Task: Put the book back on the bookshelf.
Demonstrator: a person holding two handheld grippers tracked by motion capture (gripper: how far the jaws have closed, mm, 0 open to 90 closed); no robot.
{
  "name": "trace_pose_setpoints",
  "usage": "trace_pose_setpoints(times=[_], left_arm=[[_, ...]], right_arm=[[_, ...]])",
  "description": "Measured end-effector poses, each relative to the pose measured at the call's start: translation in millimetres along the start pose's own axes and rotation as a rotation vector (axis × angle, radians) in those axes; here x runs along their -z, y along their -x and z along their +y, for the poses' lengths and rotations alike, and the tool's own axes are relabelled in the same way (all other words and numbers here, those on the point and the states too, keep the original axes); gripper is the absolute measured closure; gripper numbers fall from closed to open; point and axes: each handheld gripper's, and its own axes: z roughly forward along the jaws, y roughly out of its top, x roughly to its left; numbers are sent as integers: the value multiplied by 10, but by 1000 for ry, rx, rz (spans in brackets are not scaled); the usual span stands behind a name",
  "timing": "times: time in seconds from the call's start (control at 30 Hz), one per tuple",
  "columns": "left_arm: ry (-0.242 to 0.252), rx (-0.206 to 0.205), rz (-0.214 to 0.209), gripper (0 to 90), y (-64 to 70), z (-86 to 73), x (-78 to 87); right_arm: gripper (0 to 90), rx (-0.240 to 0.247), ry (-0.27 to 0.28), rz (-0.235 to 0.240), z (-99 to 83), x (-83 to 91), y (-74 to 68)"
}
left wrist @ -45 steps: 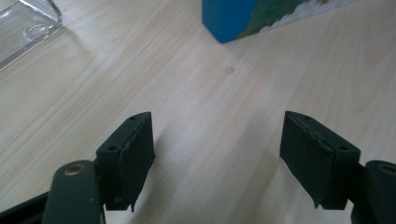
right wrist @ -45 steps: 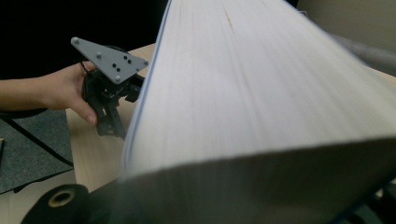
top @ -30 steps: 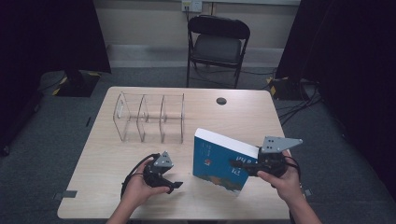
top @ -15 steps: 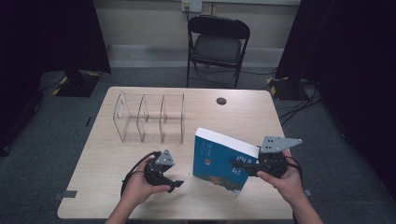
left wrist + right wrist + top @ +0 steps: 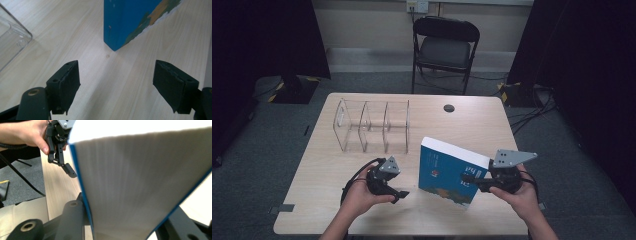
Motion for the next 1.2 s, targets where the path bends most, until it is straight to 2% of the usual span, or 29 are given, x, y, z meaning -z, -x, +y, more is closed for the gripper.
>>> trace_pose_setpoints(times=[0.13, 0.23, 0.27, 0.3, 0.33, 0.37, 0.4, 0.5, 0.6, 0.7, 0.8, 0.83, 0.87, 0.9, 1.03, 1.07, 1.2], left_arm=[[-15, -19, -1, 216, 0, 123, 54], [-32, -17, -19, 217, -8, 204, 77], [-47, -33, -30, 218, -20, 232, 93], [-47, -24, -32, 221, -15, 258, 98], [-66, -44, -44, 222, -34, 290, 117], [-56, -28, -52, 222, -20, 312, 118], [-81, -57, -38, 222, -30, 369, 142], [-75, -57, -41, 223, -37, 415, 149], [-87, -81, -38, 224, -59, 496, 199], [-79, -78, -50, 227, -83, 580, 251], [-122, -104, -43, 232, -98, 669, 297], [-140, -123, -48, 231, -113, 705, 322], [-146, -123, -43, 231, -114, 736, 345], [-158, -147, -34, 232, -126, 801, 396], [-148, -143, -30, 232, -122, 894, 479], [-156, -162, -35, 232, -131, 918, 498], [-128, -162, -43, 234, -106, 1016, 554]], right_arm=[[572, -1, 5, -3, -8, 1, -3], [572, -1, 8, -2, -16, 1, -3], [571, -1, 7, -3, -15, 1, -3], [570, 0, 6, -3, -14, 1, -4], [570, 0, 5, -4, -13, 1, -4], [570, 1, 3, -3, -13, 1, -5], [570, 1, 3, -2, -14, 2, -4], [570, 2, 4, 0, -16, 1, -3], [571, 5, 5, 1, -19, 1, -4], [572, 6, 4, 7, -22, 1, -3], [573, 3, 3, 11, -26, 0, -3], [573, 7, 1, 10, -24, 0, -8], [573, 7, 1, 10, -24, 0, -8], [573, 9, -2, 9, -22, 0, -11], [573, 8, -1, 10, -25, -1, -10], [573, 7, 2, 11, -29, -2, -8], [573, 3, 5, 14, -33, -4, -10]])
